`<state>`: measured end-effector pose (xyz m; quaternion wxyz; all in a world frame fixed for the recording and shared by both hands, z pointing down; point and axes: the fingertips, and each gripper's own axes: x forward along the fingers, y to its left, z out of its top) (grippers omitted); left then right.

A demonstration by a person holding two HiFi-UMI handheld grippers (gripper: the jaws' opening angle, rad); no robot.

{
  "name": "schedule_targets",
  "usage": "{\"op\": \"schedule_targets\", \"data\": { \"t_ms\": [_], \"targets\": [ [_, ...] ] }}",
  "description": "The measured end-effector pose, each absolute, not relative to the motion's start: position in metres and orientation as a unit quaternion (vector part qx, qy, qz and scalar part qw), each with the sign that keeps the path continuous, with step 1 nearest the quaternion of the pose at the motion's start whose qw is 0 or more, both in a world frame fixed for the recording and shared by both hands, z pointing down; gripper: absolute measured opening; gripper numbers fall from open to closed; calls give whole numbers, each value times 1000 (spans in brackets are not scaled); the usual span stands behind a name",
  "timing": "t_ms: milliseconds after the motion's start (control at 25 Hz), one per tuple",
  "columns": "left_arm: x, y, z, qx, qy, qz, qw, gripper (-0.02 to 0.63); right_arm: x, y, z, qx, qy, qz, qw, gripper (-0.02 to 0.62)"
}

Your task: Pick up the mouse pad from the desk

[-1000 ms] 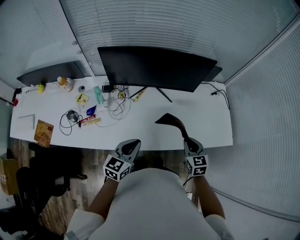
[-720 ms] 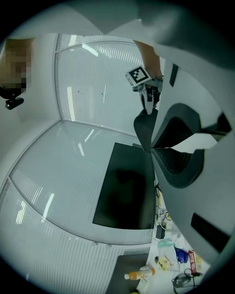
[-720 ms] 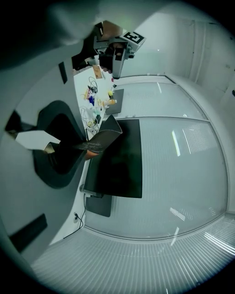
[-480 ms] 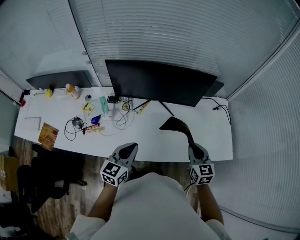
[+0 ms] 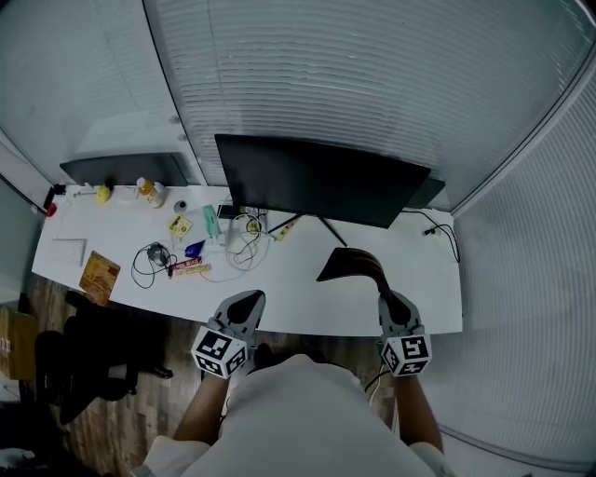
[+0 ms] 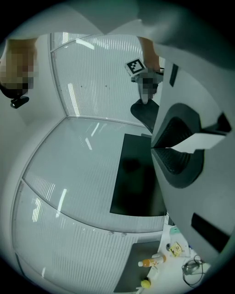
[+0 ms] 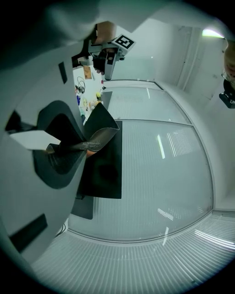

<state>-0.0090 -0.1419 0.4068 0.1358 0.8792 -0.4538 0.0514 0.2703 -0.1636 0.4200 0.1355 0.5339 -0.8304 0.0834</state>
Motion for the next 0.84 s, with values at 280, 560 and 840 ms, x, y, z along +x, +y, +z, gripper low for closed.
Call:
{"op": "schedule_targets", "data": {
  "t_ms": [280,560,840],
  "targets": [
    [-7,-145,404,878,-456,51,135,18,271,-169,415,533,-832,84,129,51],
    [-3,-149,403,879,-455,52,133,18,271,-172,410,532,-834,81,122,51],
    [4,-149,402,879,-454,51,134,18,275,-171,406,531,-835,79,121,51]
  ]
}}
